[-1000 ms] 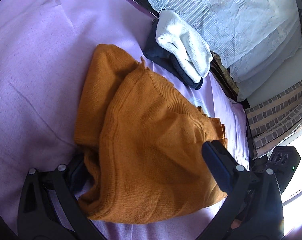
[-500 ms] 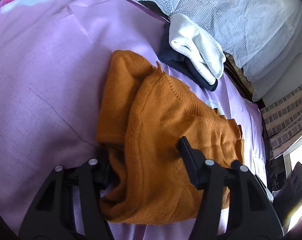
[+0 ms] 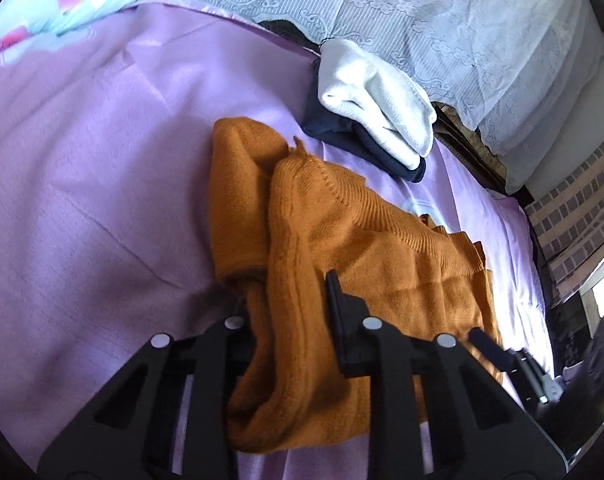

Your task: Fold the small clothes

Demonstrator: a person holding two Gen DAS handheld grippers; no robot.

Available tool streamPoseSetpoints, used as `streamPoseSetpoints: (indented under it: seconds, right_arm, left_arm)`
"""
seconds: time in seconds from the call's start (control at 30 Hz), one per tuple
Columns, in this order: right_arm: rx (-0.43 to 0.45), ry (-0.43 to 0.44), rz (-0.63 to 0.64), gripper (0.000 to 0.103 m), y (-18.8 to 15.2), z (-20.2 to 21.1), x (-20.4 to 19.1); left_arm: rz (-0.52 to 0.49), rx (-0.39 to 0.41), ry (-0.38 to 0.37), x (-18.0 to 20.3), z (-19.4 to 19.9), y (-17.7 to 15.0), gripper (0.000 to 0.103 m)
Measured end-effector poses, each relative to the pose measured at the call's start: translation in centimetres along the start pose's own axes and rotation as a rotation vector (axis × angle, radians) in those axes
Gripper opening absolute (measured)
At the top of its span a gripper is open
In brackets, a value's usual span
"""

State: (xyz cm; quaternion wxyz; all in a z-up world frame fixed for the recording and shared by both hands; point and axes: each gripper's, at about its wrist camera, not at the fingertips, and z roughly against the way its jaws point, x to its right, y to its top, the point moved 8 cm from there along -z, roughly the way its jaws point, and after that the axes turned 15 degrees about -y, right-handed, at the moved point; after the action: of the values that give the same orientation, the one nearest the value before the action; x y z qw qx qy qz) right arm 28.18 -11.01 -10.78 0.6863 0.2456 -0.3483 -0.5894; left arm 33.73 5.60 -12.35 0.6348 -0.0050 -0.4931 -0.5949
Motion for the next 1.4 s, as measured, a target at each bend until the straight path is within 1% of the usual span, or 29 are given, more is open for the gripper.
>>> streamPoseSetpoints:
  seconds: [0.07,0.1,0.13,0.17,0.23,0.27,0.33,0.43,0.5,0.53,0.57,0.6,0.73,0.9,1.0,1.07,1.13,1.17,1.23,1.27,1.3,1.33,1.37,1.4]
  right_arm:
    - [-0.019,0.005,-0.002,0.063,-0.2,-0.4,0.1]
    - [-0.041,0.001,0.016,0.063,-0.5,-0.8,-0.2]
    - [-0.059,-0.008,0.041,0.067,-0.9,-1.1,-0.5]
    - [-0.072,-0.024,0.081,0.069,-1.2,-1.4,-1.1]
    - [-0.060,-0.040,0.103,0.070,-1.2,-1.3,-1.3]
    - [-0.059,-0.030,0.094,0.070,-1.1,-1.2,-1.2]
    - [-0.039,-0.010,0.037,0.070,-0.5,-0.8,-0.3]
    - [0.018,-0.055,-0.029,0.070,1.1,-0.3,1.8]
    - [-0.008,-0.059,-0.029,0.070,0.9,-1.3,2.1]
    - [-0.067,-0.047,-0.034,0.070,0.2,-2.8,2.2]
    - [-0.113,-0.031,-0.037,0.072,-0.4,-3.8,2.1]
    - [-0.128,-0.018,-0.044,0.073,-0.6,-4.2,2.1]
    - [-0.111,0.018,-0.084,0.073,-0.2,-3.6,2.8]
    - [-0.114,0.124,-0.213,0.073,0.6,-2.0,5.1]
    - [-0.103,0.145,-0.275,0.073,0.5,-0.7,6.6]
    - [-0.102,0.163,-0.307,0.073,0.1,-0.1,8.1]
    - [-0.100,0.179,-0.331,0.073,-0.6,0.6,9.6]
    - [-0.101,0.174,-0.337,0.073,-1.2,0.8,10.4]
    - [-0.108,0.162,-0.345,0.073,-2.3,1.0,11.6]
    - [-0.114,0.157,-0.350,0.073,-2.8,1.0,12.2]
    - [-0.119,0.156,-0.354,0.073,-3.1,0.9,12.6]
    - [-0.125,0.161,-0.362,0.073,-3.4,0.9,13.0]
    - [-0.127,0.171,-0.370,0.073,-3.5,1.0,13.2]
    - [-0.126,0.183,-0.381,0.073,-3.5,1.1,13.4]
  left_arm:
    - [-0.004,0.001,0.004,0.0,0.1,0.0,0.022]
    - [-0.003,0.001,0.001,0.0,0.1,0.0,0.022]
    - [0.000,0.002,-0.001,0.0,0.1,0.0,0.022]
    - [0.001,0.002,-0.003,0.0,0.1,0.0,0.022]
    - [-0.006,0.002,0.000,0.1,0.2,0.0,0.021]
    - [-0.014,0.004,0.002,0.3,0.3,0.0,0.020]
    - [-0.039,0.009,0.007,0.8,0.6,0.0,0.019]
    - [-0.083,0.015,0.024,1.6,0.9,0.1,0.018]
    - [-0.104,0.018,0.039,1.9,0.9,0.0,0.017]
    - [-0.112,0.017,0.045,2.0,0.9,0.0,0.017]
    - [-0.118,0.017,0.049,2.1,1.0,-0.1,0.017]
    - [-0.119,0.018,0.050,2.2,1.0,-0.1,0.017]
    - [-0.128,0.016,0.053,2.6,1.1,-0.1,0.017]
    - [-0.155,0.006,0.070,3.1,1.1,0.0,0.017]
    - [-0.155,-0.004,0.069,3.1,1.0,0.4,0.017]
    - [-0.121,-0.012,0.056,2.8,0.8,0.7,0.017]
    - [-0.048,-0.028,0.023,2.1,0.5,0.8,0.017]
    - [-0.007,-0.031,0.008,1.5,0.4,0.8,0.020]
    - [0.044,-0.029,0.008,0.7,0.1,0.6,0.037]
    - [0.069,-0.026,0.010,0.3,0.0,0.4,0.053]
    - [0.101,-0.019,0.013,-0.3,-0.2,0.3,0.056]
    - [0.124,-0.016,0.016,-0.8,-0.4,0.2,0.056]
    - [0.142,-0.013,0.012,-1.2,-0.7,0.3,0.055]
    - [0.152,-0.007,0.007,-1.3,-0.8,0.5,0.049]
